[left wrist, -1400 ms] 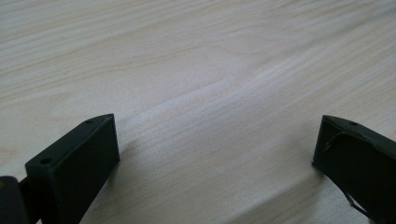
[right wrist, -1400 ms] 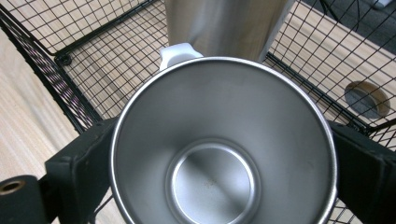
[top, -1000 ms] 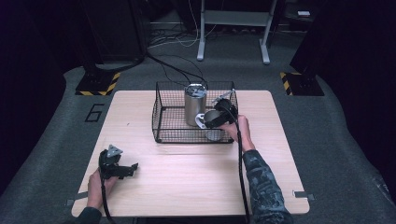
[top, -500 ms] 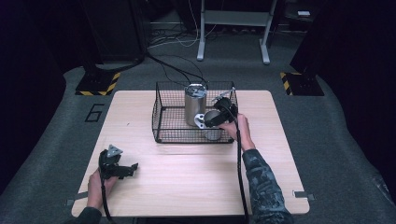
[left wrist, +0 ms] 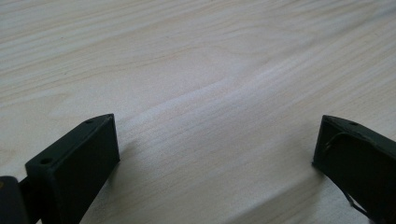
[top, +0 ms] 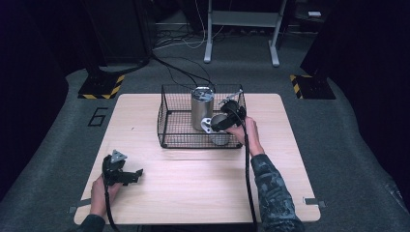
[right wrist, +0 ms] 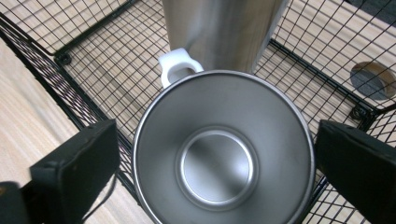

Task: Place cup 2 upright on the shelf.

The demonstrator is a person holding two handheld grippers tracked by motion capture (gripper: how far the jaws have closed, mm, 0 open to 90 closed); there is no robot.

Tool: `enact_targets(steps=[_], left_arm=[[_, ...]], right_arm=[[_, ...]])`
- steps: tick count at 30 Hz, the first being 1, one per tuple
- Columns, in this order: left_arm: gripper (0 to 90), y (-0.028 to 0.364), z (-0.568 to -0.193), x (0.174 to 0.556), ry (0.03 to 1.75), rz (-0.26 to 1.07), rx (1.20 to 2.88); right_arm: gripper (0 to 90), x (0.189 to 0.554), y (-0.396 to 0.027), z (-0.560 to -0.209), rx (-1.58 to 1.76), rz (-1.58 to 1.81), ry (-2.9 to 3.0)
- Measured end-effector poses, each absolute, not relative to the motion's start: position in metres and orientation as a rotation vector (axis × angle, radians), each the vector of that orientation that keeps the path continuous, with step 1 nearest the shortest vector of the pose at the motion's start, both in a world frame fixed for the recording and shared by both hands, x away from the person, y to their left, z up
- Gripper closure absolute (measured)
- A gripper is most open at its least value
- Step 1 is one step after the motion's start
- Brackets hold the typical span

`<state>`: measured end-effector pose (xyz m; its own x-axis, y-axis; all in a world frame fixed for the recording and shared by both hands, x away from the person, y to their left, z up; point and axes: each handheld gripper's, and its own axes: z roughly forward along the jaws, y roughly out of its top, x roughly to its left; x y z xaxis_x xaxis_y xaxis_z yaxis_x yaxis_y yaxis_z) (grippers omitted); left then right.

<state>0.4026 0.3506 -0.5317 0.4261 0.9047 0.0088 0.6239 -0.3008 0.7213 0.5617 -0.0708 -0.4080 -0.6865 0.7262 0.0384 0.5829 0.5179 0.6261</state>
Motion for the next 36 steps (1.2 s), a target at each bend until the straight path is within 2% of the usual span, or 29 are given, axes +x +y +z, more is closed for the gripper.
enact_targets(steps=[16, 26, 36], left_arm=[[0.0, 0.351, -0.532, 0.403, 1.286, 0.559, 2.035], [0.0, 0.351, -0.532, 0.403, 1.286, 0.558, 2.035], [0.0, 0.351, -0.532, 0.403, 1.286, 0.559, 2.035]], right_arm=[[0.0, 0.541, -0.078, -0.382, 1.018, 0.984, 2.504], [0.0, 0.508, -0.089, -0.364, 0.94, 1.017, 2.482], [0.0, 0.47, -0.107, -0.368, 0.888, 1.019, 2.456]])
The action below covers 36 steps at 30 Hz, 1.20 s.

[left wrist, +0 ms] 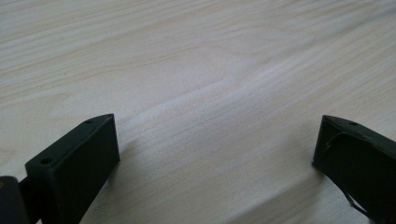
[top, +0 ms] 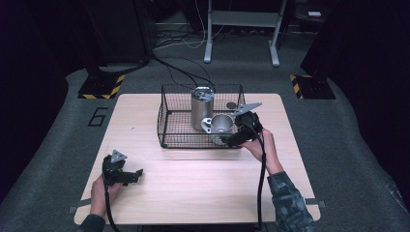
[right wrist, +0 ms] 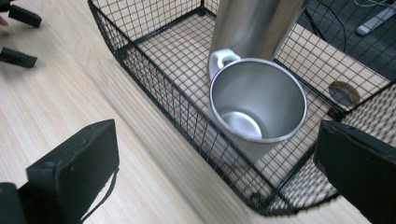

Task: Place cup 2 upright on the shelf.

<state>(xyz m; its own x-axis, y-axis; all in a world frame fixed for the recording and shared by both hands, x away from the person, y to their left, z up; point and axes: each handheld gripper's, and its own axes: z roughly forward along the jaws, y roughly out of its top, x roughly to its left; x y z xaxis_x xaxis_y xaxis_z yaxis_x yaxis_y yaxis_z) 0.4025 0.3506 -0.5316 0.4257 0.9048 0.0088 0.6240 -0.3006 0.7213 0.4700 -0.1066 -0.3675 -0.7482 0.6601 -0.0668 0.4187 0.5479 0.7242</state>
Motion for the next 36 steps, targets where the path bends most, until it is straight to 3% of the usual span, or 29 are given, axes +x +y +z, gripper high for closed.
enact_targets(steps=[12, 36], left_arm=[[0.0, 0.351, -0.532, 0.403, 1.286, 0.558, 2.035], [0.0, 0.35, -0.532, 0.403, 1.291, 0.559, 2.026]], right_arm=[[0.0, 0.435, -0.141, -0.4, 0.995, 1.022, 2.405], [0.0, 0.382, -0.226, -0.521, 1.321, 0.905, 2.265]])
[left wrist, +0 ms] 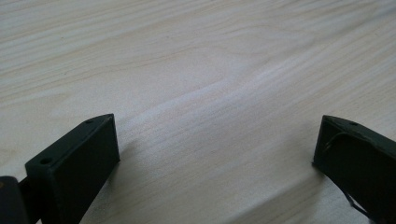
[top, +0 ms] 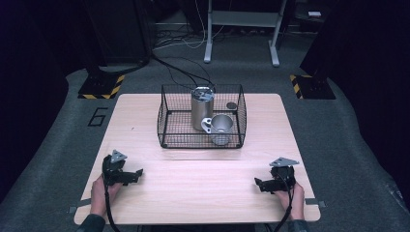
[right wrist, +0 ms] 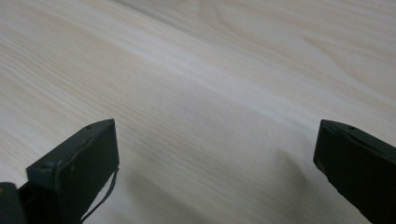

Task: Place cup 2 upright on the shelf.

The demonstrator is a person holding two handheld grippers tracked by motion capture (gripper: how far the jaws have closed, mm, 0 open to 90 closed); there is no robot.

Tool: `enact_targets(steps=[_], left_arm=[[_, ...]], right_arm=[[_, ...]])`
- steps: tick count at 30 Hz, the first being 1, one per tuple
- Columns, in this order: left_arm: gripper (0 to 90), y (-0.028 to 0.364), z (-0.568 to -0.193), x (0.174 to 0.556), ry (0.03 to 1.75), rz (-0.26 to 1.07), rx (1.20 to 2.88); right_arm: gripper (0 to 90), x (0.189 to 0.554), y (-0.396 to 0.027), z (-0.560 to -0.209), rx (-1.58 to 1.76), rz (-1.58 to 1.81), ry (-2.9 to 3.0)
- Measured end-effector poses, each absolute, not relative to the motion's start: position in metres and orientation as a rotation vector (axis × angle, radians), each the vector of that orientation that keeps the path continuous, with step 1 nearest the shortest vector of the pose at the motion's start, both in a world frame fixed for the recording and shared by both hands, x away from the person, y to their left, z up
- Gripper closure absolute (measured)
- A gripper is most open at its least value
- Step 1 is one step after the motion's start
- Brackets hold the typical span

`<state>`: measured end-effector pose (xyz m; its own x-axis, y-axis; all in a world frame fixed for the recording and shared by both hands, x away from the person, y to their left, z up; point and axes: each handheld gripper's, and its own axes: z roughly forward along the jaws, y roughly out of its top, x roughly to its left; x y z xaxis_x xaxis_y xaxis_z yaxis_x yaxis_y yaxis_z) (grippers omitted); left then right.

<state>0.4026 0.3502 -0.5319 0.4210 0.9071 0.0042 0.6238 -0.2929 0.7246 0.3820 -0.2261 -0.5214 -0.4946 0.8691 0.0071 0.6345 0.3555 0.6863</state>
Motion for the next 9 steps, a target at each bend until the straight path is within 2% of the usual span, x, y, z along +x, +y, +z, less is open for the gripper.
enact_targets(steps=[9], left_arm=[[0.0, 0.351, -0.532, 0.403, 1.307, 0.564, 2.019]], right_arm=[[0.0, 0.374, -0.24, -0.53, 1.344, 0.927, 2.195]])
